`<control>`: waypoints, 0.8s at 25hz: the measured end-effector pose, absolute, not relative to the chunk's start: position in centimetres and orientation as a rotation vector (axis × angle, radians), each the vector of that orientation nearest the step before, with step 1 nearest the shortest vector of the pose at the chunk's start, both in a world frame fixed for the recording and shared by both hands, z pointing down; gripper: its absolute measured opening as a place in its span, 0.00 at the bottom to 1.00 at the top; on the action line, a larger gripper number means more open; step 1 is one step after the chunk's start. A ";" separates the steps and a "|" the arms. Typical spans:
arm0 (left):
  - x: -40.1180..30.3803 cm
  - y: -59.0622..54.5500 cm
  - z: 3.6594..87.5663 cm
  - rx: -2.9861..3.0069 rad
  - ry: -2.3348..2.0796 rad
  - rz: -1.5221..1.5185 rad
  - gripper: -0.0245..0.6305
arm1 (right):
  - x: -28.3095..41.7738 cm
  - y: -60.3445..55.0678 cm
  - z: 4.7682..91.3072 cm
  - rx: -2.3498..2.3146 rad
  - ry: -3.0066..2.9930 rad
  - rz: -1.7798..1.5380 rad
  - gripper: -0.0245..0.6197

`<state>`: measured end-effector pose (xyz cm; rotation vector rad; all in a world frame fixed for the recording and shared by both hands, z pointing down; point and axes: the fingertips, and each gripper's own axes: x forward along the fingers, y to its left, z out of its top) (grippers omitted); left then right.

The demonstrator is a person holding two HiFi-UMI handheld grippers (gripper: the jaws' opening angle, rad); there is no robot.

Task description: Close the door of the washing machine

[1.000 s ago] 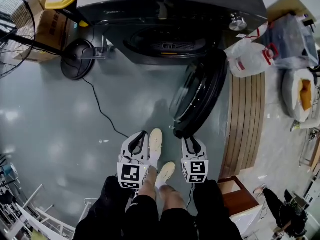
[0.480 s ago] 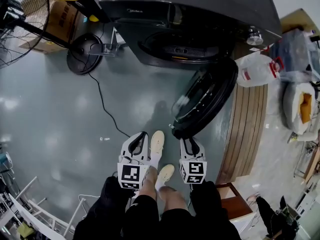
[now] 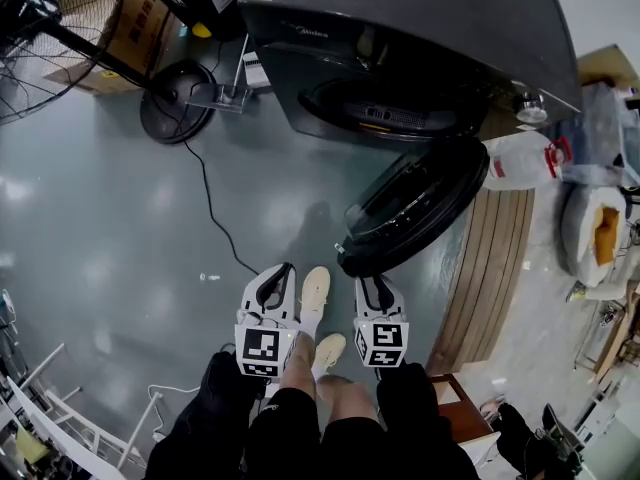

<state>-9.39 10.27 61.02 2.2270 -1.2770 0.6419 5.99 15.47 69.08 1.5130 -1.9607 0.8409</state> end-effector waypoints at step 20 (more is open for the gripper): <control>-13.6 4.9 59.0 2.194 -1.395 0.569 0.08 | 1.1 9.7 68.5 1.443 -1.950 0.842 0.25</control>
